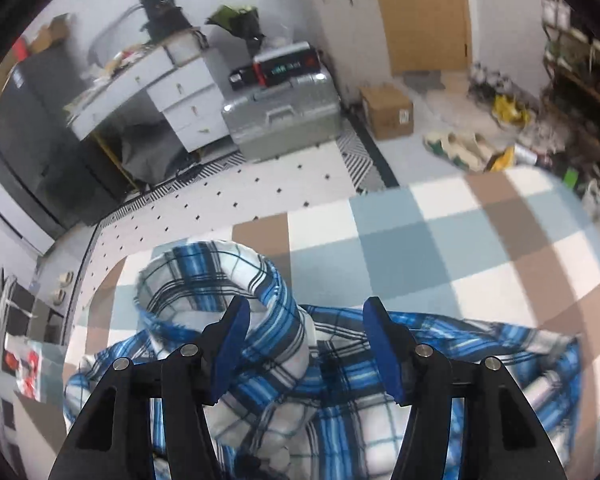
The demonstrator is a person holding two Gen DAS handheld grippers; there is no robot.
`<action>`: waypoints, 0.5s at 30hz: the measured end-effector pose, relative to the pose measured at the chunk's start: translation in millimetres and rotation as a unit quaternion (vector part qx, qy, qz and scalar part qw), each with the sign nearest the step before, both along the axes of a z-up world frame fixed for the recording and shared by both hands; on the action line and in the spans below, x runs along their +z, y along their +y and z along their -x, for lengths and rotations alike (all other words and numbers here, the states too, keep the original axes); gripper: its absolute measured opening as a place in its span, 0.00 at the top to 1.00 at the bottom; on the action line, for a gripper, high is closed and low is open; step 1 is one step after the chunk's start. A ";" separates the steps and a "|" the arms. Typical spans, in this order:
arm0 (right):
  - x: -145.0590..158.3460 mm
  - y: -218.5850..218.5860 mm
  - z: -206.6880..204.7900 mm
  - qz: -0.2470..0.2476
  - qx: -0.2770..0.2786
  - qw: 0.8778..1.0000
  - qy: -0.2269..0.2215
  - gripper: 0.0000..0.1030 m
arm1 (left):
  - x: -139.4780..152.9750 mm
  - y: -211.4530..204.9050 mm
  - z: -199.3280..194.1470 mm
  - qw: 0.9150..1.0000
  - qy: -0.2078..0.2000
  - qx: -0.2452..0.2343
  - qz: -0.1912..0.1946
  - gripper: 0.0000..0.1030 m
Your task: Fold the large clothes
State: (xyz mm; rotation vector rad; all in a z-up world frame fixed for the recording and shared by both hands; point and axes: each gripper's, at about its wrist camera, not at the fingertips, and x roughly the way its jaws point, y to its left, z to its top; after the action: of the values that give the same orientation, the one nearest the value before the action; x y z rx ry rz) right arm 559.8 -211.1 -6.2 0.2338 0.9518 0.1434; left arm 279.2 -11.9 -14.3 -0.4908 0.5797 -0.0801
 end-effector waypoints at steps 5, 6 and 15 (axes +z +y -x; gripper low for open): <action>-10.6 4.8 -7.5 -0.017 -0.009 1.000 0.008 0.86 | -1.0 -0.1 -2.4 1.000 0.003 0.000 0.002 0.23; -6.7 7.6 -6.3 -0.021 -0.005 1.000 0.000 0.92 | -1.1 -0.1 -2.7 1.000 0.003 0.000 0.003 0.23; 60.2 31.2 58.9 -0.031 0.071 0.989 -0.124 0.96 | -0.7 1.1 -1.9 1.000 0.000 0.001 0.005 0.23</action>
State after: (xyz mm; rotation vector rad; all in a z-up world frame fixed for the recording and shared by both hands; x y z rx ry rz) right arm 500.9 -179.9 54.0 0.1993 0.7169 0.3265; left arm 281.0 -10.8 -14.9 -0.5013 0.5798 -0.0804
